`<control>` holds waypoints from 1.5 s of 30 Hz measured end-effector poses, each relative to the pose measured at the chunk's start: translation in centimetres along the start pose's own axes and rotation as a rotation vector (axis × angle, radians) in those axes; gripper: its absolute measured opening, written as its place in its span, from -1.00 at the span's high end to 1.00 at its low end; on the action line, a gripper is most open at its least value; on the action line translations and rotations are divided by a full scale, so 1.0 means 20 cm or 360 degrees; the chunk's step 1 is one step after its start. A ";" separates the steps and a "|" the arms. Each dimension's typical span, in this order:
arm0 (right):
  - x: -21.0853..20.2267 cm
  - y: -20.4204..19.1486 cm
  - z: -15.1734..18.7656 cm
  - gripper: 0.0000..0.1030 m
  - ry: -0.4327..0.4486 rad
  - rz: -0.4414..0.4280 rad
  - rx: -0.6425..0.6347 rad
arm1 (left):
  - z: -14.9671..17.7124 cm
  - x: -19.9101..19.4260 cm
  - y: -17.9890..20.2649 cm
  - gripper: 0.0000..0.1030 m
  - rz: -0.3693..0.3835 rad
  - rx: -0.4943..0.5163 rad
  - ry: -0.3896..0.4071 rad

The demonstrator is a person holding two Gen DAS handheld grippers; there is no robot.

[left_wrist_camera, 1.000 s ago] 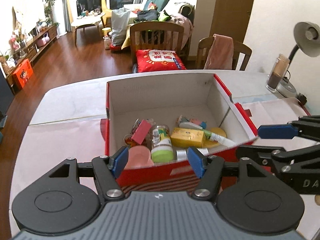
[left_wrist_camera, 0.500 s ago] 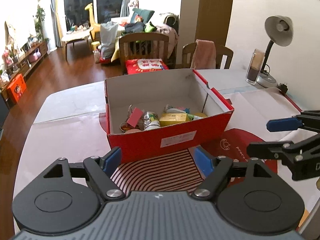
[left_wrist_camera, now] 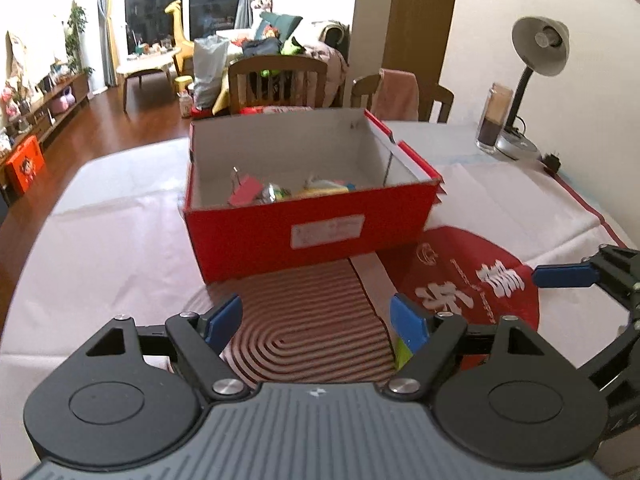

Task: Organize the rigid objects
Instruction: 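Lift both tools out of the box back toward the table items, then grasp the green highlighter with the left tool while the right tool grasps the light blue eraser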

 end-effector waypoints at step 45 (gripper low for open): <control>0.42 0.12 0.27 0.36 -0.0153 -0.0051 -0.0194 | 0.23 0.57 0.29 -0.56 0.0063 -0.0006 -0.0291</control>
Point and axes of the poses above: each gripper's, at about its wrist camera, not at the fingertips, and x roughly the way its jaws point, y to its right, z to its underside, the point moved 6 cm from there along x, roughly the way its jaws point, and after that the axes turned 2 degrees about -x, right-handed, at the moved point
